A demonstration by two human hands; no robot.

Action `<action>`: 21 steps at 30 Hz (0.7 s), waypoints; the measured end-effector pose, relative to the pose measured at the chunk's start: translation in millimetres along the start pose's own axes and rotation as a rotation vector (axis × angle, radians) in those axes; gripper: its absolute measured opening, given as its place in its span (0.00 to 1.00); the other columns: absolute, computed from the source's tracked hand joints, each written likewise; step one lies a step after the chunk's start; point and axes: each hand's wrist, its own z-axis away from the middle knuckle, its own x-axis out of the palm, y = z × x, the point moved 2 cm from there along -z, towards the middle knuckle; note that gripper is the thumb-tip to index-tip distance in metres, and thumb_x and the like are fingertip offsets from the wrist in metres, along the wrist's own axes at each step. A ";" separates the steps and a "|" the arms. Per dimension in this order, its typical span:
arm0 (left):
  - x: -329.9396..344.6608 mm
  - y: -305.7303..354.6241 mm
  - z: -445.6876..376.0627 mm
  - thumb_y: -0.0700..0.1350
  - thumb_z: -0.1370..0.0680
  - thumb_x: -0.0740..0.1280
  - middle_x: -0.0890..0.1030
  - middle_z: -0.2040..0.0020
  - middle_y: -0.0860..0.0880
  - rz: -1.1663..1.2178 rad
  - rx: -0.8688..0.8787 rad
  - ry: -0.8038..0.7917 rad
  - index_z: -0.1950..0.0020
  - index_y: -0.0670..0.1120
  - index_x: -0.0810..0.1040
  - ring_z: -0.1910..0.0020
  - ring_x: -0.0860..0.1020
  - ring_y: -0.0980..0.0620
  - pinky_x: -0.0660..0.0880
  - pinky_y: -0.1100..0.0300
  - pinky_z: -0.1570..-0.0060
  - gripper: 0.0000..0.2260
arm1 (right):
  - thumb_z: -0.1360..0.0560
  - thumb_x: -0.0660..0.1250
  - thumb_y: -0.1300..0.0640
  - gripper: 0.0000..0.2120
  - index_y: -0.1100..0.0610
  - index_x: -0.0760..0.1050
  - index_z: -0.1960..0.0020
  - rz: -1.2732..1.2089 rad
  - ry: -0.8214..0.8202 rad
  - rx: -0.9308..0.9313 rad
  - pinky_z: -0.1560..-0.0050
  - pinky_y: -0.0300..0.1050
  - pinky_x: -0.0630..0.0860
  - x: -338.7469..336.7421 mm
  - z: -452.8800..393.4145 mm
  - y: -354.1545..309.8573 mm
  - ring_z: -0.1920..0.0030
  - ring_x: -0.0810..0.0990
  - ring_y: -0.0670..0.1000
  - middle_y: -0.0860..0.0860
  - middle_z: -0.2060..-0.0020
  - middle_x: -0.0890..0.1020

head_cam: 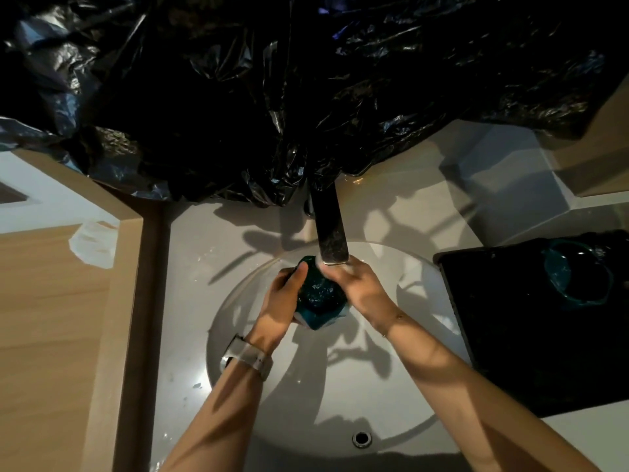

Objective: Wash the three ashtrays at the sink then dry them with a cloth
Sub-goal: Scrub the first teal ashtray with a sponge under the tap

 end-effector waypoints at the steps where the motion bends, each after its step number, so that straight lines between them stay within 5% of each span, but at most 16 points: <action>1: 3.5 -1.4 -3.5 0.60 0.22 0.65 0.83 0.51 0.41 0.014 0.024 0.052 0.47 0.44 0.77 0.53 0.83 0.41 0.82 0.42 0.55 0.19 | 0.25 0.70 0.52 0.13 0.58 0.79 0.45 -0.061 0.082 0.025 0.41 0.52 0.78 2.9 2.7 2.5 0.48 0.84 0.54 0.56 0.52 0.85; 4: 11.0 -15.3 -5.3 0.67 0.28 0.66 0.84 0.52 0.44 0.056 0.044 0.204 0.47 0.45 0.79 0.50 0.83 0.42 0.80 0.43 0.46 0.26 | 0.22 0.65 0.50 0.10 0.55 0.78 0.46 -0.205 0.292 0.054 0.46 0.50 0.79 16.2 21.1 14.2 0.48 0.83 0.55 0.56 0.52 0.84; 9: 21.9 -31.2 13.0 0.64 0.23 0.65 0.82 0.50 0.48 0.235 0.050 0.365 0.47 0.51 0.72 0.48 0.81 0.45 0.78 0.42 0.43 0.18 | 0.20 0.60 0.48 0.11 0.53 0.75 0.43 -0.361 0.354 0.248 0.50 0.48 0.79 43.7 44.4 36.3 0.52 0.83 0.51 0.53 0.51 0.84; 13: 29.4 -38.0 26.2 0.60 0.22 0.66 0.82 0.50 0.47 0.338 0.130 0.323 0.46 0.50 0.71 0.48 0.83 0.44 0.79 0.39 0.47 0.15 | 0.23 0.67 0.51 0.12 0.59 0.78 0.46 -0.242 0.372 0.122 0.49 0.52 0.81 28.3 24.4 29.7 0.51 0.84 0.57 0.58 0.52 0.85; 16: 31.7 -37.3 25.5 0.56 0.20 0.64 0.81 0.49 0.46 0.366 0.132 0.271 0.42 0.46 0.71 0.47 0.82 0.45 0.80 0.44 0.48 0.15 | 0.23 0.68 0.53 0.12 0.59 0.75 0.43 -0.270 0.433 0.094 0.53 0.44 0.81 26.7 31.7 29.0 0.52 0.83 0.53 0.56 0.52 0.84; 21: 19.3 -33.8 19.4 0.61 0.24 0.67 0.81 0.44 0.47 0.134 0.045 0.057 0.39 0.47 0.71 0.47 0.82 0.49 0.83 0.49 0.51 0.22 | 0.24 0.68 0.55 0.10 0.58 0.76 0.44 -0.242 0.407 0.088 0.46 0.56 0.80 16.4 34.4 33.8 0.50 0.83 0.56 0.57 0.51 0.84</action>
